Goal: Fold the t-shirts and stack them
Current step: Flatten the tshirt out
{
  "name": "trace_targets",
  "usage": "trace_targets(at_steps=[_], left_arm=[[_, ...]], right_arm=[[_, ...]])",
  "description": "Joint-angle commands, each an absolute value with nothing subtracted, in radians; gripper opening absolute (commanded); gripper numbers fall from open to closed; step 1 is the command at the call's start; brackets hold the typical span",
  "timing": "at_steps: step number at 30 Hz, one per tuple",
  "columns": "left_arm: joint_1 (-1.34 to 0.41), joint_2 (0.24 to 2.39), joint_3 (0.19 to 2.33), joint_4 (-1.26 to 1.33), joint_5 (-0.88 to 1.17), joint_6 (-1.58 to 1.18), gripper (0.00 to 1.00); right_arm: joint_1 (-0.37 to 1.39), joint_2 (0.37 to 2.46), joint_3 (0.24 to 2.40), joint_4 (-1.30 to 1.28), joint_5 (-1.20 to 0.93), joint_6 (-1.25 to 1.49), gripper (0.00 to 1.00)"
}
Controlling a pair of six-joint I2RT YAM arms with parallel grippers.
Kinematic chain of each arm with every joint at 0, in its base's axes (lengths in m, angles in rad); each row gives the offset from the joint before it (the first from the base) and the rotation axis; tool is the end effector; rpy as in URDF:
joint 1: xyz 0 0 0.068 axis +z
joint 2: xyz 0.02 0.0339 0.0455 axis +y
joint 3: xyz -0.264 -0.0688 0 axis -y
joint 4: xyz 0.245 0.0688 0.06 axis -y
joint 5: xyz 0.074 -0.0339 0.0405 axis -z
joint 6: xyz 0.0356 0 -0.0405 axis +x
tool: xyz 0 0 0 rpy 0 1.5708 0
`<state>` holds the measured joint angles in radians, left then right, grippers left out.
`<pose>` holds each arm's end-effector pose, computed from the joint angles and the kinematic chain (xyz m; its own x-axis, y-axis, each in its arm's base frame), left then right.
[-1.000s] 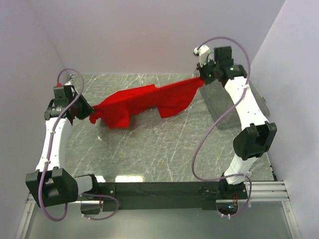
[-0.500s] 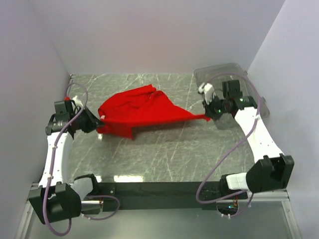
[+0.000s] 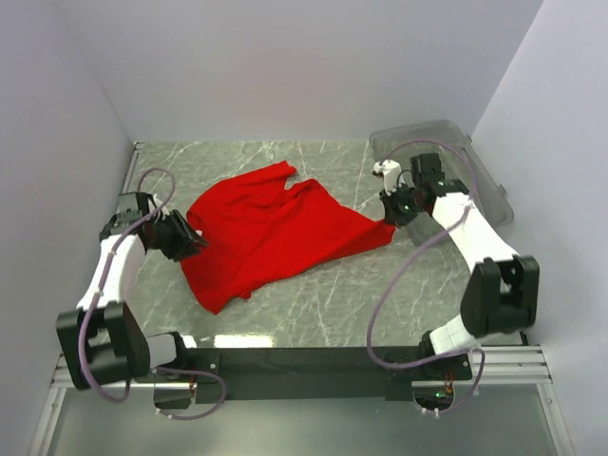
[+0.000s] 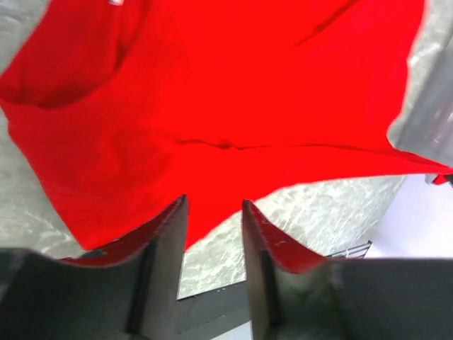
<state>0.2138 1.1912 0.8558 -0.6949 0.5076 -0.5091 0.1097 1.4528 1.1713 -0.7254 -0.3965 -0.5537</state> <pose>0.2259 0.0313 0.2446 -0.7604 -0.6010 -0.2462 -0.3569 0.7034 -0.6147 0.2948 0.0463 0.2749 -0.5536 -0.5490 -0.6263 -0.7022 0.7120 -0.0034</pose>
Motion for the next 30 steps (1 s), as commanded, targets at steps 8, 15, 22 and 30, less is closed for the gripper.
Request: trace_targets(at_steps=[8, 15, 22, 30], left_arm=[[0.077, 1.211, 1.034, -0.759, 0.409, -0.523, 0.50], [-0.178, 0.927, 0.646, -0.603, 0.512, -0.920, 0.47], [-0.360, 0.935, 0.610, -0.612, 0.396, -1.091, 0.45], [-0.459, 1.133, 0.644, -0.640, 0.223, -1.143, 0.44]], right_arm=[[0.138, 1.670, 1.351, -0.560, -0.356, -0.364, 0.00], [0.138, 1.710, 1.380, -0.522, -0.357, -0.327, 0.00], [0.140, 1.761, 1.420, -0.520, -0.385, -0.307, 0.00], [0.143, 1.736, 1.378, -0.495, -0.396, -0.295, 0.00]])
